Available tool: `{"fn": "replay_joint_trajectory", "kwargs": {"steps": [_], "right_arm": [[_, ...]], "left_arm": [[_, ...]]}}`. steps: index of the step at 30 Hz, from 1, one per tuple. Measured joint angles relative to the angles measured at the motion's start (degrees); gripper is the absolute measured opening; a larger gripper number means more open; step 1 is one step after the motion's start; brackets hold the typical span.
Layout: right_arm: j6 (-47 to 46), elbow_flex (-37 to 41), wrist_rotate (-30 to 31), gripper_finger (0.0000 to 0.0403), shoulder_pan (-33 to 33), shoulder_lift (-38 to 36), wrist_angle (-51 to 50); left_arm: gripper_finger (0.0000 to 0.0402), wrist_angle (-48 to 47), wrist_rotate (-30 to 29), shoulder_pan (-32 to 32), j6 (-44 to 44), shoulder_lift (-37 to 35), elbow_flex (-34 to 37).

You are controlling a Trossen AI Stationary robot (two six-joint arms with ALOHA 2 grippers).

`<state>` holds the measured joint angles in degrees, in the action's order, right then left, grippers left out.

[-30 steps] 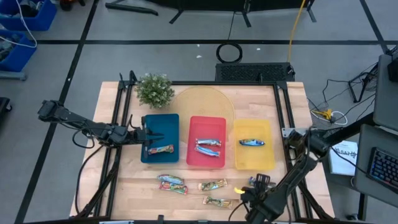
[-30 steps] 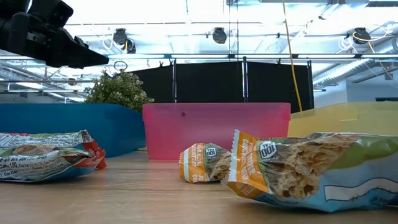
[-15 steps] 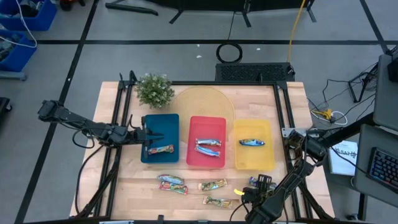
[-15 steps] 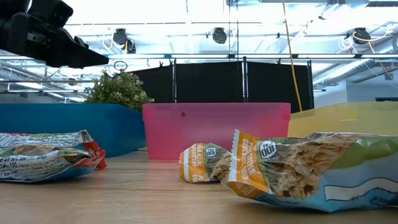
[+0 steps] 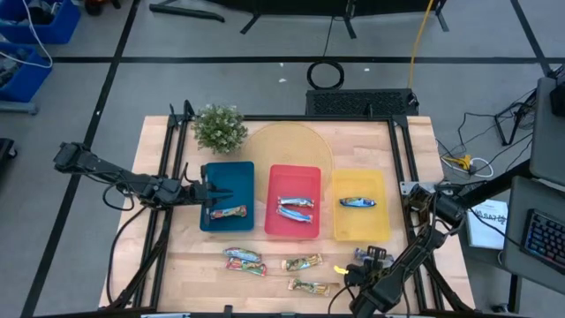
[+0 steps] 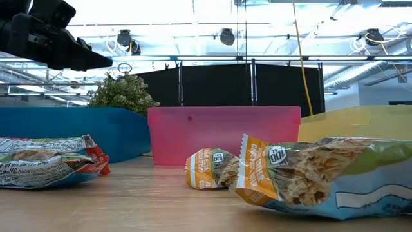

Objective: Pick and place Granola Bars by type
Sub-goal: Put the blue granola bar into the yellow bin

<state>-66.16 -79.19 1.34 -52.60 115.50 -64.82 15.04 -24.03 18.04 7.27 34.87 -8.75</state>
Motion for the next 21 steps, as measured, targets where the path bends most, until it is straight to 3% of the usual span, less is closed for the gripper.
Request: {"fn": "replay_joint_trajectory", "kwargs": {"steps": [7,17,21], "right_arm": [[0.93,0.13,-1.77,0.0015,0.02,-0.05,0.39],[6.30,0.10,-6.18,0.0011,1.81,-7.79,3.47],[12.56,0.08,-1.94,0.0008,4.97,-14.80,1.96]], "left_arm": [[0.0058,0.01,0.02,-0.02,-0.01,0.01,0.00],[0.0058,-0.24,0.02,-0.02,0.23,0.01,0.00],[0.0058,-0.26,-0.01,-0.02,1.36,0.01,0.00]]}}
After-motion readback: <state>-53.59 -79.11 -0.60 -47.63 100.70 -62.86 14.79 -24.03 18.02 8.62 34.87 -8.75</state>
